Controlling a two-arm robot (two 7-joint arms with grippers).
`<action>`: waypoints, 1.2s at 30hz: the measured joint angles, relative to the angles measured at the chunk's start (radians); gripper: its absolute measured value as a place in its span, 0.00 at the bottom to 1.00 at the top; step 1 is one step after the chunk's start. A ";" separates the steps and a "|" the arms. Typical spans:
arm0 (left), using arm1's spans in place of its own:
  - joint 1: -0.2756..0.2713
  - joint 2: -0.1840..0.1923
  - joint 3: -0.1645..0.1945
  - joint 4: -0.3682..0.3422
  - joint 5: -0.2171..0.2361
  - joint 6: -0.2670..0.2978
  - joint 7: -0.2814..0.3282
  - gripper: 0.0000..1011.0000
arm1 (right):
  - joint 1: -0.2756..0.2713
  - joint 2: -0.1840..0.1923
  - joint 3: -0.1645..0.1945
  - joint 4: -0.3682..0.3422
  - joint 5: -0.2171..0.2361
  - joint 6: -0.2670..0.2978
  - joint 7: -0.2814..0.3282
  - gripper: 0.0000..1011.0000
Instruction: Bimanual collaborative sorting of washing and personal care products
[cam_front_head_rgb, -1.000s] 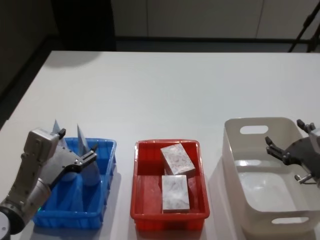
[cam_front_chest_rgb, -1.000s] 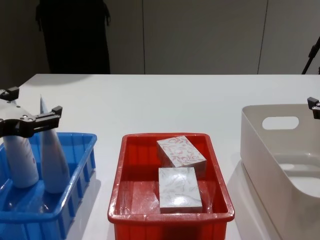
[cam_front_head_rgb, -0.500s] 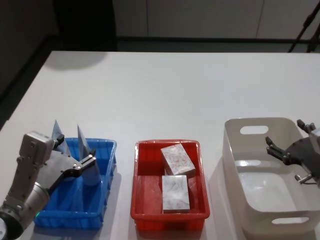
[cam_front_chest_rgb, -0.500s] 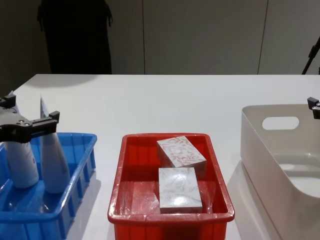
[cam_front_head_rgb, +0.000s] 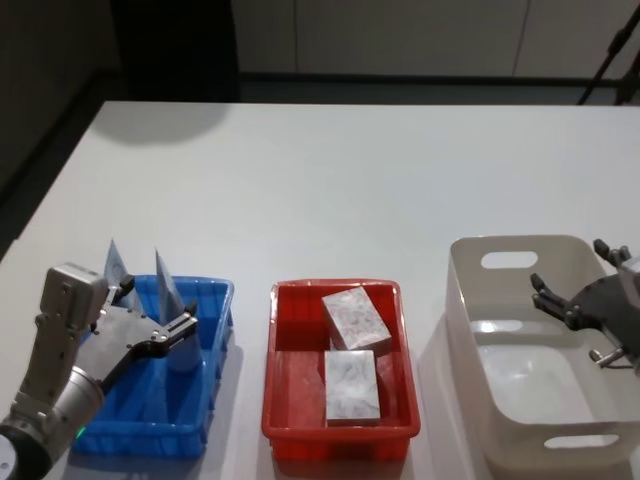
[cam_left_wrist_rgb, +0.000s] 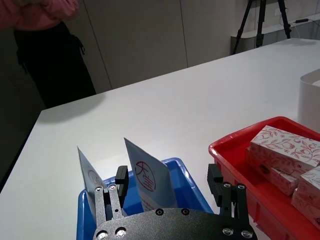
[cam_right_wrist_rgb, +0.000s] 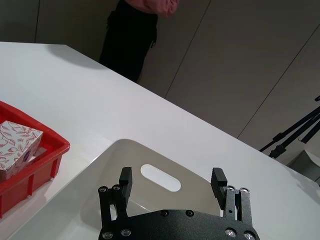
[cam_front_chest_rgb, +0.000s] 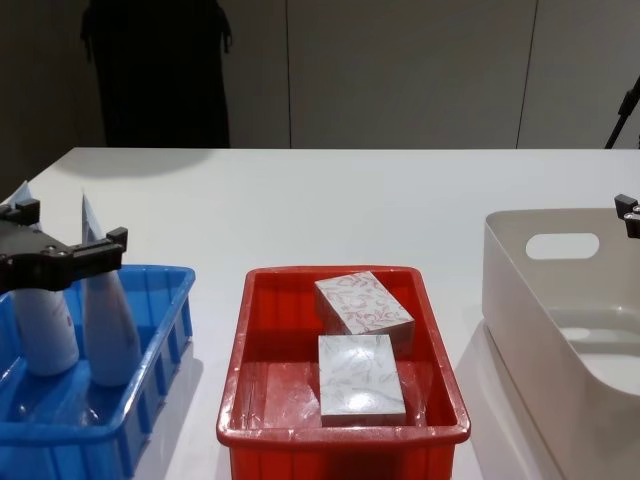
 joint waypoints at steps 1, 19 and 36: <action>0.000 -0.003 -0.001 0.000 0.000 0.002 -0.002 0.99 | 0.000 0.000 0.000 0.000 0.000 0.000 0.000 0.99; -0.017 -0.066 -0.034 0.034 -0.009 0.043 -0.034 0.99 | 0.000 0.000 0.000 0.000 0.000 0.000 0.000 0.99; -0.052 -0.117 -0.042 0.075 0.031 0.061 -0.055 0.99 | 0.000 0.000 0.000 0.000 0.000 0.000 0.000 0.99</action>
